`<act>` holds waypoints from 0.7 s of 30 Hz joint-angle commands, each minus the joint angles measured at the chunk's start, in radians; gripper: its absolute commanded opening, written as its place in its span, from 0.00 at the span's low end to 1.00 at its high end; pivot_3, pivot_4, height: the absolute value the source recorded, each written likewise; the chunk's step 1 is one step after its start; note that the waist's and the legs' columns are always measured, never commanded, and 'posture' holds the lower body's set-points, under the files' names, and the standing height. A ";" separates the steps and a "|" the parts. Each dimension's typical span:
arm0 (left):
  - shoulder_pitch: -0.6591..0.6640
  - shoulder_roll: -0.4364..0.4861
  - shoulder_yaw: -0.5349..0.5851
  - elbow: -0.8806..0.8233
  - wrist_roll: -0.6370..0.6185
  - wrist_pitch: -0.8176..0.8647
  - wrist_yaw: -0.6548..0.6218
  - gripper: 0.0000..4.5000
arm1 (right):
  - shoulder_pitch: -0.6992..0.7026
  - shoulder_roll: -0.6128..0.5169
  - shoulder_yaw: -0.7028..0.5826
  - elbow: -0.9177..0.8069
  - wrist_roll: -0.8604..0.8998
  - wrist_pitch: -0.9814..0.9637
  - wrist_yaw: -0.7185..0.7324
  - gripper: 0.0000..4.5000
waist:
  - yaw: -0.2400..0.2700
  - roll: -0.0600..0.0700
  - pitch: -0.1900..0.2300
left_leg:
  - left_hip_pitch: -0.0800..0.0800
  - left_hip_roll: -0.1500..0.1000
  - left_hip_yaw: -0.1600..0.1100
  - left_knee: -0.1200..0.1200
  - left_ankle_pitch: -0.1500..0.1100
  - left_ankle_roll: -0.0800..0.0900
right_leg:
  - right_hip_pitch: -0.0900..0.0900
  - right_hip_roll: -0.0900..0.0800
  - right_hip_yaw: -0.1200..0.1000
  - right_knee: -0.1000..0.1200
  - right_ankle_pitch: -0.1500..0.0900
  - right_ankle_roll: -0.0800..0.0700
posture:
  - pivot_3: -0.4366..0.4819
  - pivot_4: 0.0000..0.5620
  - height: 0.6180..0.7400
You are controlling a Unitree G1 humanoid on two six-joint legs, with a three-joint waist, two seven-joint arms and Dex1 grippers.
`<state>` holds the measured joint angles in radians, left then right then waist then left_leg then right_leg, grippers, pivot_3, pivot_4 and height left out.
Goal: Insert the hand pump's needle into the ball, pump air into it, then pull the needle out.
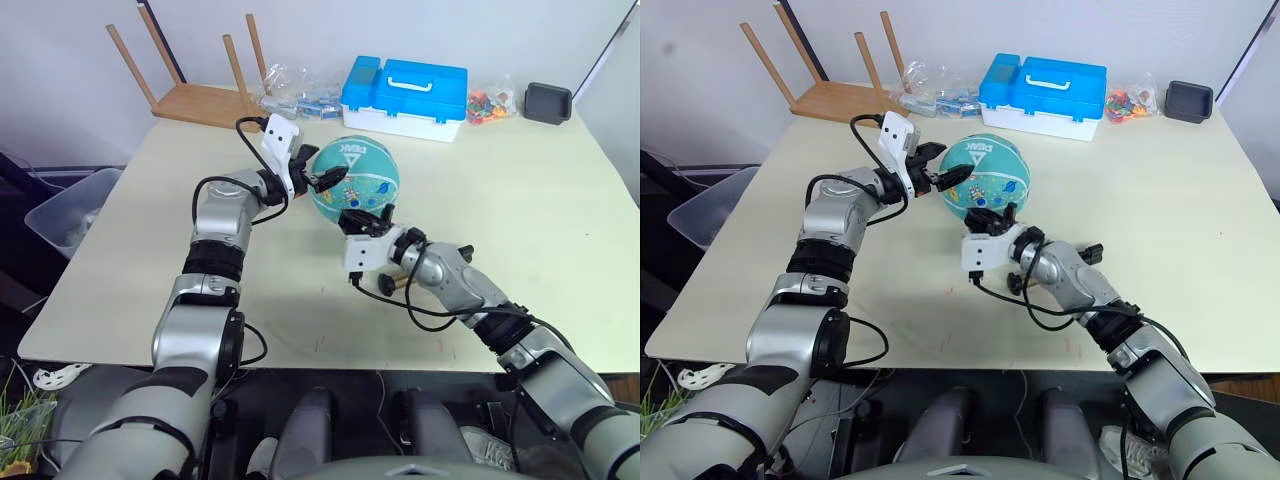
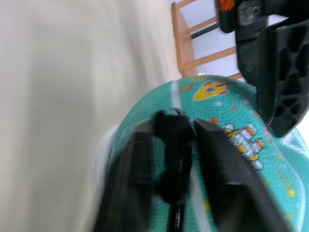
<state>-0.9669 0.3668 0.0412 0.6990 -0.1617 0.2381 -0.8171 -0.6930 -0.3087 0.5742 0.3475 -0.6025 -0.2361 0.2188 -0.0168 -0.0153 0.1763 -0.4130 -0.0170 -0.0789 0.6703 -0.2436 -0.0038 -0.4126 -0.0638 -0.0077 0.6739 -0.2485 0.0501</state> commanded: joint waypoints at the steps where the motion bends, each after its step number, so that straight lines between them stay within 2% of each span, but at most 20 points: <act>1: 0.006 -0.004 -0.005 -0.031 -0.006 0.010 -0.002 0.99 | -0.022 0.001 -0.034 0.010 -0.009 -0.023 -0.026 0.07 | 0.000 0.000 0.000 | 0.000 0.000 0.000 0.000 0.000 0.000 | 0.000 0.000 0.000 0.000 0.000 0.000 | 0.48 0.27 1.00; 8: 0.022 0.018 0.022 -0.108 -0.053 0.021 -0.046 0.99 | -0.029 -0.008 -0.065 -0.046 0.000 -0.037 -0.012 0.07 | -0.003 0.000 0.000 | 0.000 0.000 0.000 0.000 0.000 0.000 | -0.001 0.000 0.001 0.000 0.000 0.000 | 0.48 0.27 1.00; 14: 0.003 0.052 0.044 -0.133 -0.089 0.020 -0.082 0.99 | -0.044 -0.018 -0.121 -0.157 0.041 -0.012 0.062 0.07 | -0.013 0.000 0.000 | -0.001 0.000 0.001 0.000 0.000 0.000 | -0.003 0.000 0.002 0.001 0.000 0.000 | 0.48 0.27 1.00; 21: -0.042 0.031 -0.007 -0.004 -0.016 -0.064 -0.054 0.99 | -0.041 -0.002 -0.153 -0.131 0.084 0.007 0.110 0.07 | -0.022 0.000 0.000 | -0.001 0.000 0.002 0.000 0.000 0.000 | -0.003 0.000 0.002 0.002 0.000 0.000 | 0.48 0.27 1.00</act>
<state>-0.9825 0.4056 0.0415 0.6747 -0.1922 0.2175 -0.8844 -0.7043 -0.3176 0.4547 0.2393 -0.5397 -0.2207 0.3346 -0.0391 -0.0153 0.1764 -0.4139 -0.0168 -0.0772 0.6699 -0.2436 -0.0039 -0.4156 -0.0637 -0.0059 0.6761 -0.2486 0.0500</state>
